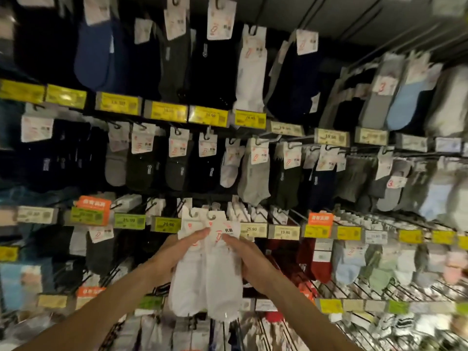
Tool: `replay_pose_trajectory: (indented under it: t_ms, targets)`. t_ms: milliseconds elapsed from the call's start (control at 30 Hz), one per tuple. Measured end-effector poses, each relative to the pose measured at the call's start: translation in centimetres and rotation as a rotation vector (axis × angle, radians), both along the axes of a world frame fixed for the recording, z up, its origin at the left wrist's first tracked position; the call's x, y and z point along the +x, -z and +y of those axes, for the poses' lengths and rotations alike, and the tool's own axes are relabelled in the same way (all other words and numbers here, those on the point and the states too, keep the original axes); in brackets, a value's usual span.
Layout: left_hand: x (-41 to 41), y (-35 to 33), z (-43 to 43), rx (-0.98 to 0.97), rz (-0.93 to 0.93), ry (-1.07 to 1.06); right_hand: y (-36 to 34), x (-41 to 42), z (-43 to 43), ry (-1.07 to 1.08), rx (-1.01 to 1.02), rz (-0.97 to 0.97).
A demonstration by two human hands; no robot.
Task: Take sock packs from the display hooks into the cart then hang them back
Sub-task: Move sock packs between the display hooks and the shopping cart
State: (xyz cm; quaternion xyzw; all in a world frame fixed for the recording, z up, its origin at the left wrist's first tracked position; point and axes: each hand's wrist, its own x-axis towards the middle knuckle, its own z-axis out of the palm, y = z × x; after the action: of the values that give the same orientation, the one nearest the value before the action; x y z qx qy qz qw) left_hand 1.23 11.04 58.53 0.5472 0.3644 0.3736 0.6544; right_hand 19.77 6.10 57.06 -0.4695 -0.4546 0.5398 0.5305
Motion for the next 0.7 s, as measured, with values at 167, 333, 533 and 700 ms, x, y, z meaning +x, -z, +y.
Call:
replay_pose_trajectory:
  t_ms: [167, 333, 533, 700]
  targets:
    - [0.5, -3.1, 3.0, 0.004, 0.0, -0.02, -3.6, -0.2, 1.5, 0.059, 0.024, 0.185]
    - [0.6, -5.6, 4.8, 0.051, -0.014, 0.017, -6.8, 0.1, 3.1, 0.105, 0.022, 0.199]
    - [1.1, -7.9, 5.4, 0.054, -0.028, 0.07, -9.6, 0.3, 3.6, 0.124, 0.035, 0.197]
    - [2.1, -8.8, 6.4, 0.092, -0.012, 0.086, -11.1, 0.9, 4.4, 0.175, 0.09, 0.139]
